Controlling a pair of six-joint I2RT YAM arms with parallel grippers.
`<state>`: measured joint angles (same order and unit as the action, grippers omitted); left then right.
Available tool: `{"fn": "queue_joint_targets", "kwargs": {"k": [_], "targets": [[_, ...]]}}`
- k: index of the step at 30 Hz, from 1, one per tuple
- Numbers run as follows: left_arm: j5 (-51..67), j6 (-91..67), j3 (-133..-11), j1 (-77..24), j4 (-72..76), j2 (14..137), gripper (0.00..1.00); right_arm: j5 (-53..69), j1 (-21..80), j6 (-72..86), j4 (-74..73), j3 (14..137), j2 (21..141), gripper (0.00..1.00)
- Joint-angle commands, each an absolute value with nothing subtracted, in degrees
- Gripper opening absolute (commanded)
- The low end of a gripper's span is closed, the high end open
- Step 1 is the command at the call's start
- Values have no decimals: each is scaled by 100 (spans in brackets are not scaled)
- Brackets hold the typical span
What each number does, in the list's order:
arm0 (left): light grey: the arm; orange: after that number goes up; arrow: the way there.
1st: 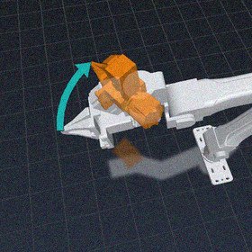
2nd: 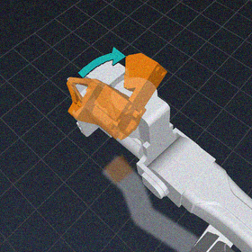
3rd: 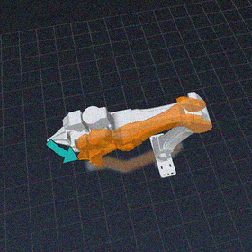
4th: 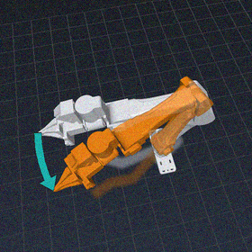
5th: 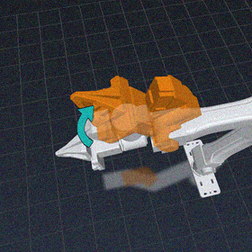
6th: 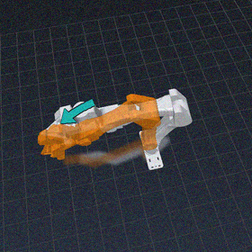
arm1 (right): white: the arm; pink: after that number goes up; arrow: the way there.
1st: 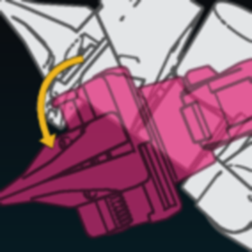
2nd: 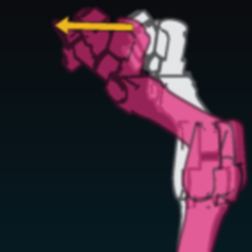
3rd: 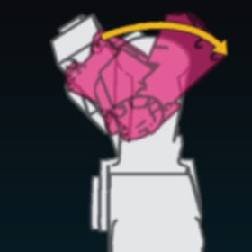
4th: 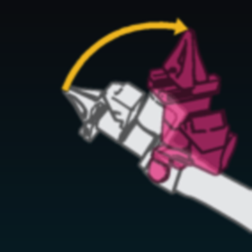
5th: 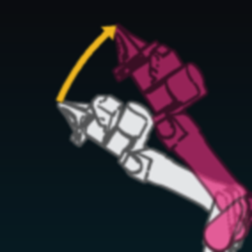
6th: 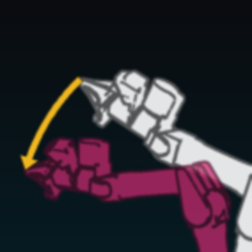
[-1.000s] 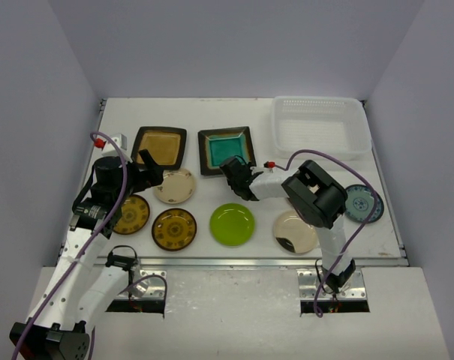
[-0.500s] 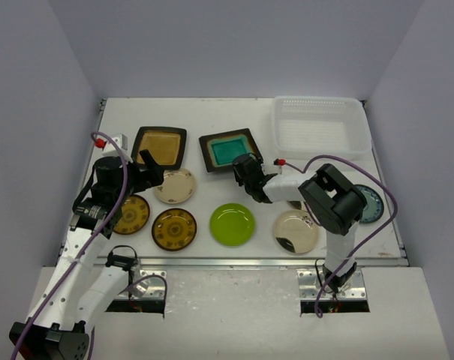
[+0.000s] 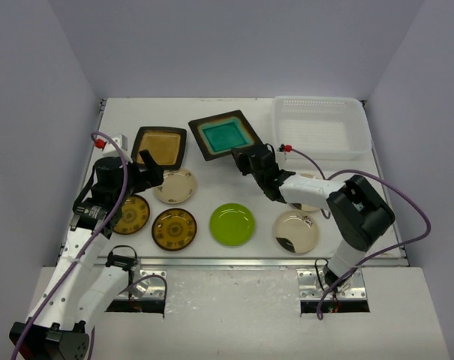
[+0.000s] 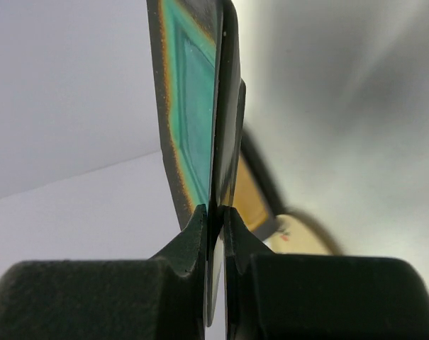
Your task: Place the plates into the plastic bin on the countertop
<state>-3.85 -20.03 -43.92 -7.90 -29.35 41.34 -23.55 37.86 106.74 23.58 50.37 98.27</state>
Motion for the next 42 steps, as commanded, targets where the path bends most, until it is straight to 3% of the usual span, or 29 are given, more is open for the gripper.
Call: {"fn": "queue_joint_targets", "kwargs": {"k": [1, 13, 22, 35, 42], "targets": [[-466, -2048, -4377, -844, -2681, 4026, 100, -2384, 3588, 10591, 3904, 5325, 8950, 0], [-409, -2050, -4377, -861, -2663, 4067, 100, -2309, 1634, 10588, 1926, 5385, 7946, 0], [-369, -2048, -4377, -861, -2660, 4081, 100, -1930, 449, 10360, 865, 5575, 7990, 0], [-347, -2039, -4366, -921, -2657, 4061, 100, -1499, 44, 9289, 268, 6960, 9122, 0], [-352, -2039, -4359, -940, -2654, 4043, 100, -1617, 35, 9211, 138, 7125, 9506, 0]]}}
